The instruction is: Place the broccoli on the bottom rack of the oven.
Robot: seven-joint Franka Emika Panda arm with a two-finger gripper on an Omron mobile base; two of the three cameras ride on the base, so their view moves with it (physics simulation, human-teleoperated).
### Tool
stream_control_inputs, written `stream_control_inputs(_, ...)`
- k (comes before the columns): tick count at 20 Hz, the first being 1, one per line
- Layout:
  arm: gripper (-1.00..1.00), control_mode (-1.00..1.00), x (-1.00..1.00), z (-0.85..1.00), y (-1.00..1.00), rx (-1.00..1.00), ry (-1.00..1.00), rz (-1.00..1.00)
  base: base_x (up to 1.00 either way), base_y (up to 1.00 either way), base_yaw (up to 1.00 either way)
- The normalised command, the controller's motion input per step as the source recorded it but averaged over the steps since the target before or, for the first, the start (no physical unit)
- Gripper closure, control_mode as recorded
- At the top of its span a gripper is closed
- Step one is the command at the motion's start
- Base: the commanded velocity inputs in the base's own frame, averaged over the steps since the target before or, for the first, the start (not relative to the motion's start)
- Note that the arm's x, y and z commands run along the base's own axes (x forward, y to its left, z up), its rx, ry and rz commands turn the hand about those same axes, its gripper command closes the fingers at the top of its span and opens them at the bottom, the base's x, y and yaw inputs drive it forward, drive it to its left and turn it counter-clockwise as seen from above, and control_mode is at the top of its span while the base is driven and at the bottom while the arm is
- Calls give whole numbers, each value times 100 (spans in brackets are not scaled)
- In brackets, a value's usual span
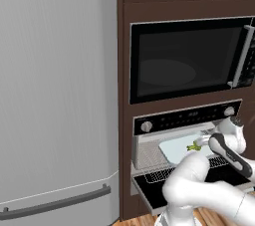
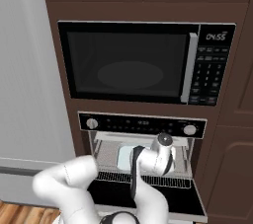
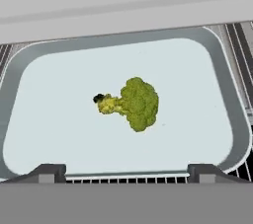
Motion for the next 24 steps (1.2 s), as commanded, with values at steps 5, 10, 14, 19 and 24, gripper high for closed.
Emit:
stream_control_inputs(5, -100, -100, -100, 85, 0, 0, -7, 0, 0, 0, 0)
stream_control_inputs(10, -100, -100, -99, 87, 0, 0, -12, 1, 0, 0, 0)
stream_control_inputs(14, -100, -100, -80, 85, 7, -2, -3, 2, 0, 0, 0)
stream_control_inputs(19, -100, -100, -54, 60, 32, -8, 2, 0, 0, 0, 0)
stream_control_inputs(24, -100, -100, -4, 41, 65, -17, 12, 0, 0, 0, 0)
